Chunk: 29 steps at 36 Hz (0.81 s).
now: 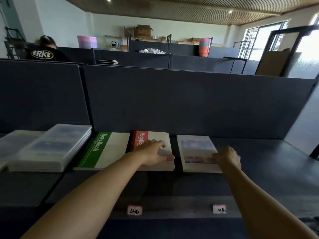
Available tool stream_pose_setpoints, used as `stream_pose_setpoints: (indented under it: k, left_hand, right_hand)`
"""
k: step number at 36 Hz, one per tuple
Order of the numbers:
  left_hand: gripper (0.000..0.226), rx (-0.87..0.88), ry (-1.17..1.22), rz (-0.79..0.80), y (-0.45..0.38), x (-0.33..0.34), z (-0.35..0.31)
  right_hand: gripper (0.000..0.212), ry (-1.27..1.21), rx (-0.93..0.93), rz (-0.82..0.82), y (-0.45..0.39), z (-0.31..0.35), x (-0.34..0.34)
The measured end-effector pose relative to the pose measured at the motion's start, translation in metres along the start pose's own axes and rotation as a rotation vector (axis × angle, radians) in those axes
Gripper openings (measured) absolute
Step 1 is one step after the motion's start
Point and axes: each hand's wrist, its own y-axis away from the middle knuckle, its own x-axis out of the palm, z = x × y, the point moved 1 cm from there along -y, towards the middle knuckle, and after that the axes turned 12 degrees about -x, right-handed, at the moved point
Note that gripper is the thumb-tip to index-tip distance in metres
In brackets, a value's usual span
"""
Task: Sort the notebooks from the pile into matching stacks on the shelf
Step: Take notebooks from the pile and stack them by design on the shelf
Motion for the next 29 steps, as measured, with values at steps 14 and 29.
stream_pose_setpoints:
  k: [14,29]
  left_hand:
    - [0.077,-0.275,0.388,-0.003,-0.019,0.001,0.047]
    - [0.116,-0.110,-0.224,0.172,-0.007,-0.002,0.048]
  right_hand:
    - [0.059,0.081,-0.661,0.287,0.045,0.118,0.055]
    - [0.112,0.300,-0.824,0.688,0.039,0.095,0.042]
